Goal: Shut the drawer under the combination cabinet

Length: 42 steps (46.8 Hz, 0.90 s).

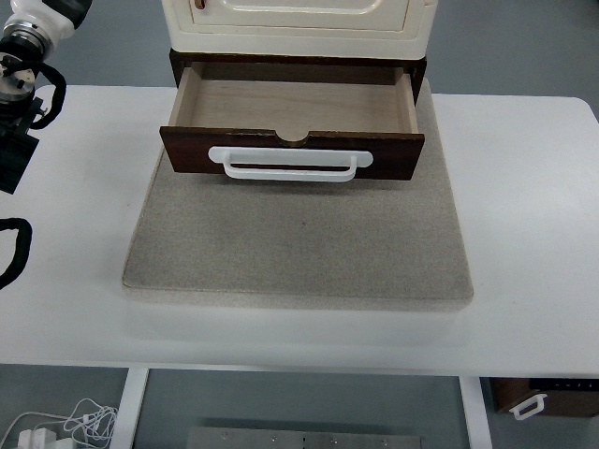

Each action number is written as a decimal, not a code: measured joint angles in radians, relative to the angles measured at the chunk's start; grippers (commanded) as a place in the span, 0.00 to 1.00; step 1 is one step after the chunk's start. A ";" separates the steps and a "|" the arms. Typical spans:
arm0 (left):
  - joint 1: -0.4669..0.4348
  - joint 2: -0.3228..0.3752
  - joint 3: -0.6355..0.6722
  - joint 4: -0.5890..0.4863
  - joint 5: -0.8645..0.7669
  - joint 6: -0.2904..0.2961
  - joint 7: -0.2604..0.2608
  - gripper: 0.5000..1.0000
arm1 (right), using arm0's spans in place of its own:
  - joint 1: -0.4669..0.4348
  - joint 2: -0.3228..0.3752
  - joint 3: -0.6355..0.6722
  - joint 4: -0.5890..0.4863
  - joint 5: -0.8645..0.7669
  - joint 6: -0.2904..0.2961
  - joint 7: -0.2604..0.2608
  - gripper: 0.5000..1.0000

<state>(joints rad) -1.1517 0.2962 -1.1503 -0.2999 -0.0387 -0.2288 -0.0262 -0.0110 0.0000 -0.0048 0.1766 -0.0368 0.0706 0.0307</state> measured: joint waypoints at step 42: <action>-0.266 0.214 0.207 -0.232 0.009 -0.078 0.008 0.99 | 0.000 0.000 0.000 0.000 0.000 0.000 0.000 0.90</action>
<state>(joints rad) -1.4173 0.5098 -0.9434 -0.5324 -0.0299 -0.3071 -0.0182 -0.0108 0.0000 -0.0046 0.1765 -0.0368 0.0707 0.0308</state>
